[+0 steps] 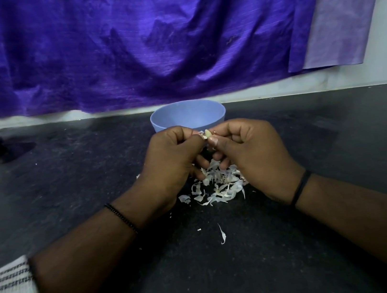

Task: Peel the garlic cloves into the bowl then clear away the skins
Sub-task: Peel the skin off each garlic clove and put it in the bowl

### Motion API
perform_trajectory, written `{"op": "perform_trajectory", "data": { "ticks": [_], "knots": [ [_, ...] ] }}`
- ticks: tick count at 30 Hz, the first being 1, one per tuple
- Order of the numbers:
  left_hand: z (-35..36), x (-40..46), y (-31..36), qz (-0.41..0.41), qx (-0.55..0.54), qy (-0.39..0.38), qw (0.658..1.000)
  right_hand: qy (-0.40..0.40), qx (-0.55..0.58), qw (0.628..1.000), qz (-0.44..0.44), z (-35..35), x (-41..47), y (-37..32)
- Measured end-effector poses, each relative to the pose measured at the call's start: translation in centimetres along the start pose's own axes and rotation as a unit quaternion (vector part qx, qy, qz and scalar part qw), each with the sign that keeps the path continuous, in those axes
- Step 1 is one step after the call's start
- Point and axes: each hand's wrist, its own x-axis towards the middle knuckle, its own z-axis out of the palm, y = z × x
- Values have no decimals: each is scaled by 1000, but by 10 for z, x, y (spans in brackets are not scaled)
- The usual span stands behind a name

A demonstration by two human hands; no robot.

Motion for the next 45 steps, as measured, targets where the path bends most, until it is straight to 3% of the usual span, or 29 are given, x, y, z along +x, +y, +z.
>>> {"op": "perform_trajectory", "data": {
  "ticks": [5, 10, 19, 27, 36, 45],
  "knots": [
    [-3, 2, 0, 4, 10, 21, 1000, -9, 70, 997, 31, 0, 1, -3],
    [-7, 4, -5, 50, 100, 56, 992, -18, 84, 995, 44, -2, 0, -3],
    [-8, 2, -4, 130, 143, 44, 980, -22, -8, 1000, 13, -2, 0, 1],
    [-10, 2, -4, 116, 121, 38, 985, -3, -56, 998, -14, -4, 0, 2],
    [-6, 0, -1, 106, 174, 67, 977, 44, -178, 979, -91, -2, -4, 3],
    [-4, 1, -3, 76, 131, 69, 986, 56, -177, 979, -88, -1, -5, 3]
  ]
}}
